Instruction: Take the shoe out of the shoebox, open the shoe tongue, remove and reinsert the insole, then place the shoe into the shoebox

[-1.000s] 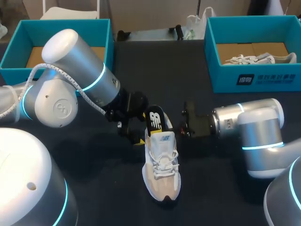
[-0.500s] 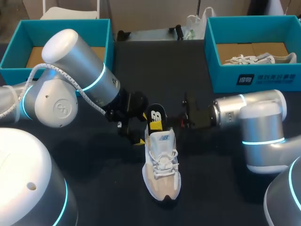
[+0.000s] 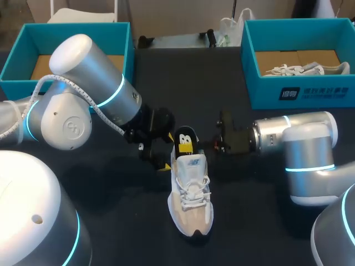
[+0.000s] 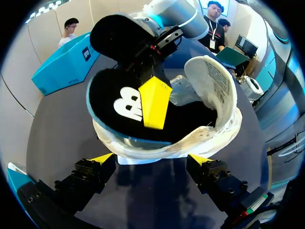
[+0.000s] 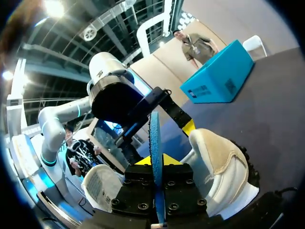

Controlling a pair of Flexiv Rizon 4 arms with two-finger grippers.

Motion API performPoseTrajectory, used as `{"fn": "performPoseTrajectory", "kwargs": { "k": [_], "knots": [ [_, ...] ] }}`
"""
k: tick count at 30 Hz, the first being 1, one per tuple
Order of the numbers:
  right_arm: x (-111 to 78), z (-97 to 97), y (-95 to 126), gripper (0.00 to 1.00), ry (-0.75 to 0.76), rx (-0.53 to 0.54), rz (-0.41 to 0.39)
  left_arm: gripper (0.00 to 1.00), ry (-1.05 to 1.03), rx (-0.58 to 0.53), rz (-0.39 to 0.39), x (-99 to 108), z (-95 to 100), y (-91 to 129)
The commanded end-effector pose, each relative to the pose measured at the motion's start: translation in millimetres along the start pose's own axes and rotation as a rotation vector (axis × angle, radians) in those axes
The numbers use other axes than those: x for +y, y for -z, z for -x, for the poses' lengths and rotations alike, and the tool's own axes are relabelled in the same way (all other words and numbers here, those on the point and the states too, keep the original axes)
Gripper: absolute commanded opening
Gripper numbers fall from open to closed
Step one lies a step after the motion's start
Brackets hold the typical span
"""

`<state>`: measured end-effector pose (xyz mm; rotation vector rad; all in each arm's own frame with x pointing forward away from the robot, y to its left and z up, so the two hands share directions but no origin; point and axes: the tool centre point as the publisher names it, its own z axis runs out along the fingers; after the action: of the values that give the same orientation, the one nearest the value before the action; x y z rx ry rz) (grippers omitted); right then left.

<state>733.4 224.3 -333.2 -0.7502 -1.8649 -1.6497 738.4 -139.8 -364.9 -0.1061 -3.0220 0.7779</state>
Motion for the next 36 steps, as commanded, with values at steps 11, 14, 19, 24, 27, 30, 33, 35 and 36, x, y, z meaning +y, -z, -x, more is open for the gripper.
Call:
{"fn": "performPoseTrajectory", "kwargs": {
  "k": [11, 14, 19, 24, 27, 30, 33, 35, 36],
  "knots": [
    [-31.7, -9.4, -6.0, 0.0, -0.052, 0.022, -0.007, 1.0, -0.001, -0.001, 0.002, 0.3, -0.6, 0.1],
    [-25.8, -12.6, -6.4, 0.22, -0.025, 0.018, -0.013, 1.0, -0.001, -0.001, 0.002, 0.3, -0.6, 0.1],
    [-10.6, -17.6, -5.7, 0.36, 0.028, 0.008, -0.032, 1.0, -0.001, -0.001, 0.002, 0.3, -0.6, 0.1],
    [2.1, -20.9, -3.2, 0.4, 0.068, -0.005, -0.046, 1.0, -0.001, -0.001, 0.002, 0.3, -0.6, 0.1],
    [6.6, -20.5, -1.3, 0.38, 0.078, -0.012, -0.049, 1.0, -0.001, -0.001, 0.002, 0.3, -0.6, 0.1],
    [9.4, -17.2, 0.6, 0.36, 0.079, -0.02, -0.05, 1.0, -0.001, -0.001, 0.002, 0.3, -0.6, 0.1],
    [11.3, -11.4, 1.1, 0.32, 0.074, -0.023, -0.048, 1.0, -0.001, -0.001, 0.002, 0.3, -0.6, 0.1],
    [11.3, -7.0, 0.7, 0.14, 0.064, -0.02, -0.048, 1.0, -0.001, -0.001, 0.002, 0.3, -0.6, 0.1],
    [10.9, -4.7, 0.1, 0.0, 0.057, -0.02, -0.05, 1.0, -0.001, -0.001, 0.002, 0.3, -0.6, 0.1]
  ]
}}
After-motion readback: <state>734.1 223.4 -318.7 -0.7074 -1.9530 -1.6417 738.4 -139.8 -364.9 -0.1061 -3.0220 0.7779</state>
